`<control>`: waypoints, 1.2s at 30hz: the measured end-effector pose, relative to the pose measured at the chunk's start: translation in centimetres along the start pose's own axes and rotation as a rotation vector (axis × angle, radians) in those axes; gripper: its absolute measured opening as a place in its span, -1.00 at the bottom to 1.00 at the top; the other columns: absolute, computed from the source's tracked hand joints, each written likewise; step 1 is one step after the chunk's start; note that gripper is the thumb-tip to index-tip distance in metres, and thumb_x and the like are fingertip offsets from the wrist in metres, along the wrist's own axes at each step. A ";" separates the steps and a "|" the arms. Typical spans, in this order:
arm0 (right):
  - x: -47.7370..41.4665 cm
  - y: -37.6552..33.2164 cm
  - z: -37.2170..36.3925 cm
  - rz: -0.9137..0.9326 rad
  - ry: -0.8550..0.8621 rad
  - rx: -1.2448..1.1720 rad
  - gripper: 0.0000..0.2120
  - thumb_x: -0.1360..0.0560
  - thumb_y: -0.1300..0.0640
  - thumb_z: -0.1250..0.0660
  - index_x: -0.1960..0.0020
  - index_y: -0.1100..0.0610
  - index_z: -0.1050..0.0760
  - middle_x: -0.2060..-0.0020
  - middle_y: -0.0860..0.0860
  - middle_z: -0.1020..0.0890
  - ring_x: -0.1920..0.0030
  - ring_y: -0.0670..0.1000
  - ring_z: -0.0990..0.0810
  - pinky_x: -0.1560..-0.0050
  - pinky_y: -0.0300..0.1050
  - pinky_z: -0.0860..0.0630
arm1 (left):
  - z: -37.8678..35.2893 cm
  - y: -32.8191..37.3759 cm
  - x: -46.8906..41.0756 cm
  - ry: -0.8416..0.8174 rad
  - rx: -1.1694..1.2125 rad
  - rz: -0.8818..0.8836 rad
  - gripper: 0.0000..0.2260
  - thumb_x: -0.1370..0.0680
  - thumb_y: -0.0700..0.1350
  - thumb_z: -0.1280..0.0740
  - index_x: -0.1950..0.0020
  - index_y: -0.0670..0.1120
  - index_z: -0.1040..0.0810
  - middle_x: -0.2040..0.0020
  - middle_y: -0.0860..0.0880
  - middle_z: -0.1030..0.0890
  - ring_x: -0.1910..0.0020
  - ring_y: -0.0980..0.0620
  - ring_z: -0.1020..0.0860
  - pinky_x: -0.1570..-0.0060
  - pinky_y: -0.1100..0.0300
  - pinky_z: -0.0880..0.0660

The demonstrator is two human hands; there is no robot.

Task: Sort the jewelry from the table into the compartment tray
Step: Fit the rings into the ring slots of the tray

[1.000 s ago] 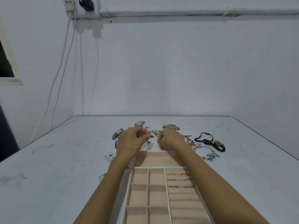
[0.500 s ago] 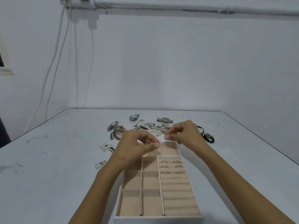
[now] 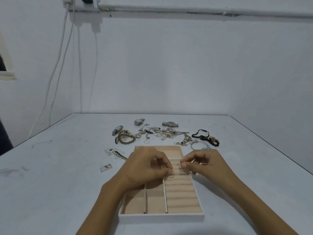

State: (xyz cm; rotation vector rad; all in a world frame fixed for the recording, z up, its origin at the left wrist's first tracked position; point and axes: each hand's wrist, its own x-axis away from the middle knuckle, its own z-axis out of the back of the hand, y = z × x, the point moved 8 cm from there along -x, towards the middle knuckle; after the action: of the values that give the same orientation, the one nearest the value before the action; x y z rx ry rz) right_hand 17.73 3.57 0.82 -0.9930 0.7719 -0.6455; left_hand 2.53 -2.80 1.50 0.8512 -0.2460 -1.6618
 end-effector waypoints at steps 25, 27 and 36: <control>-0.2 0.6 1.2 -0.043 0.041 0.053 -0.96 -0.37 0.26 -0.50 0.24 0.15 -0.67 0.49 -0.10 -0.59 0.38 -0.03 -0.45 0.34 -0.40 -0.39 | -0.9 0.8 0.1 -0.128 -0.066 -0.119 -0.91 -0.42 0.05 -0.44 0.11 0.15 -0.70 0.21 0.19 -0.67 0.08 0.20 -0.56 0.06 0.18 -0.51; -0.2 0.5 1.0 -0.036 0.019 0.068 -0.95 -0.37 0.26 -0.50 0.24 0.14 -0.67 0.46 -0.08 -0.62 0.37 -0.05 -0.46 0.31 -0.39 -0.40 | -1.0 0.7 0.1 -0.130 -0.070 -0.117 -0.90 -0.42 0.05 -0.43 0.10 0.14 -0.70 0.21 0.19 -0.67 0.08 0.20 -0.56 0.06 0.18 -0.51; 0.1 0.3 0.0 -0.034 -0.066 0.109 -0.93 -0.33 0.21 -0.54 0.28 0.07 -0.68 0.36 -0.04 -0.68 0.34 -0.15 -0.48 0.30 -0.45 -0.36 | -1.1 0.5 -0.1 -0.117 -0.053 -0.102 -0.91 -0.39 0.01 -0.48 0.12 0.12 -0.71 0.25 0.17 -0.66 0.12 0.18 -0.56 0.13 0.21 -0.50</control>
State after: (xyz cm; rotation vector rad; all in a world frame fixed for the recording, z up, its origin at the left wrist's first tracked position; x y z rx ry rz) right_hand 17.81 3.61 0.55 -0.9251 0.6563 -0.6735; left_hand 3.64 -2.57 1.05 0.7382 -0.2418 -1.8080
